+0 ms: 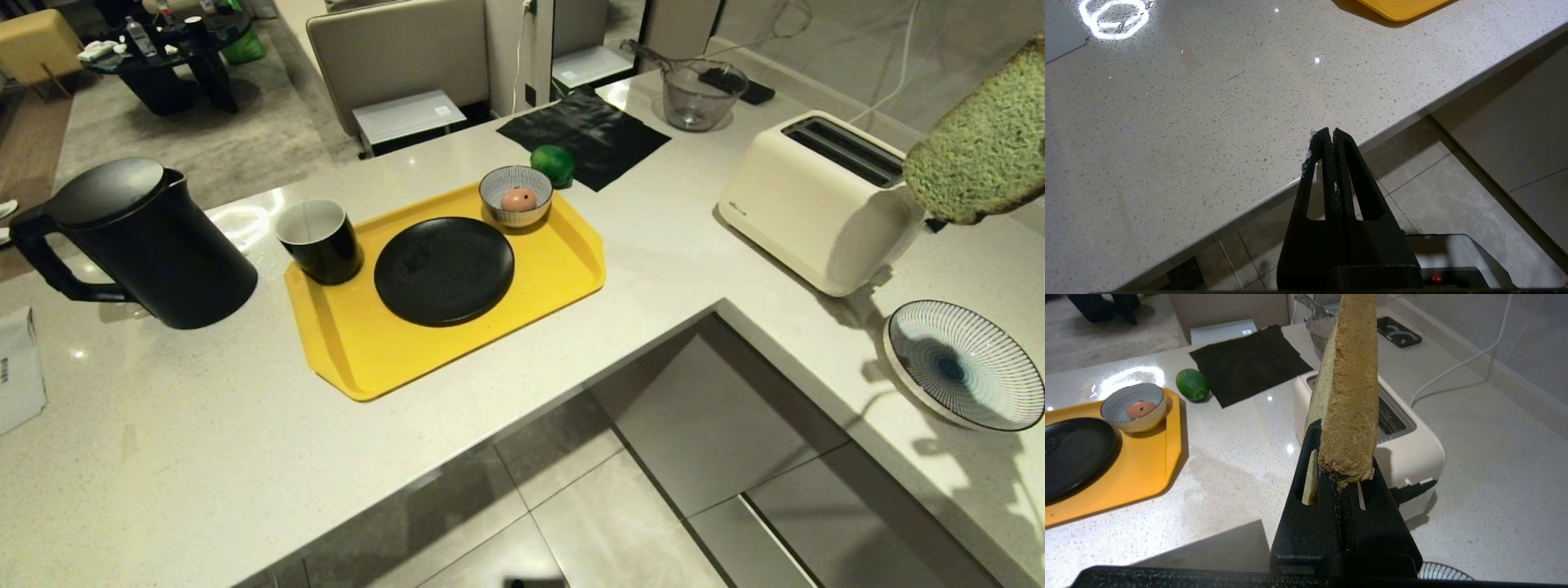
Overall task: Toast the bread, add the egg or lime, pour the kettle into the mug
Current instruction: Put the baked bread on a plate
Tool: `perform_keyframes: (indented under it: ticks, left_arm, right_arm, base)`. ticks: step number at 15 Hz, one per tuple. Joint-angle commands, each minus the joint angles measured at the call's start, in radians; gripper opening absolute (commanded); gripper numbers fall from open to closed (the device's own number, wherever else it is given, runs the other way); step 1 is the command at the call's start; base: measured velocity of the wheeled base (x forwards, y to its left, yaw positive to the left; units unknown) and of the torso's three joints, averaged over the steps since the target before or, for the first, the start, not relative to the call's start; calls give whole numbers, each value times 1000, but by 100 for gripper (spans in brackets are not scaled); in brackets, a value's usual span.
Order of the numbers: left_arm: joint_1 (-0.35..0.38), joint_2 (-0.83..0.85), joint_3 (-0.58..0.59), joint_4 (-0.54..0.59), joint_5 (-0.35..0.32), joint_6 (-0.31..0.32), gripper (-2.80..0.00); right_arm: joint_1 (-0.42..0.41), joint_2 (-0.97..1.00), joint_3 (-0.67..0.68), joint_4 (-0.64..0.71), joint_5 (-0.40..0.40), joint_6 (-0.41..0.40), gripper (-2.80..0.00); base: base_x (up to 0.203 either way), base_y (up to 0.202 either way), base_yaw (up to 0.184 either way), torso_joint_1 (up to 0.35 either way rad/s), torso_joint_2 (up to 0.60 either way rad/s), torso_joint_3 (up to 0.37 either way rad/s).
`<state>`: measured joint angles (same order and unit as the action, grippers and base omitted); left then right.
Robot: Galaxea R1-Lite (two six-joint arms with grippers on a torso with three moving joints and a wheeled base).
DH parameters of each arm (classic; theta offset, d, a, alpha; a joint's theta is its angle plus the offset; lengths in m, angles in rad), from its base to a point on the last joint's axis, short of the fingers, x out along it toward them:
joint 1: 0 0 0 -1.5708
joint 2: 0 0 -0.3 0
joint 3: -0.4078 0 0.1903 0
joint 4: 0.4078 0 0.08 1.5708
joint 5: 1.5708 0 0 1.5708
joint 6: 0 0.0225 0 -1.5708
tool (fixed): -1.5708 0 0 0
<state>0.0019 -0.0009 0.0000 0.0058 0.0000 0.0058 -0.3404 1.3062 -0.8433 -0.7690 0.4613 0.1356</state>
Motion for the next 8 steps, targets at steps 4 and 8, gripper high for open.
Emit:
perform_keyframes:
  ticks: [4,8]
  left_arm:
    - [1,1,1,0,0,0,-280]
    - [0,0,1,0,0,0,-280]
  right_arm:
    - [-20,-18,24,-11,-9,-15,-280]
    - [-18,-6,68,-97,-7,-79,-280]
  base:
    - [0,0,0,0,0,0]
    - [0,0,0,0,0,0]
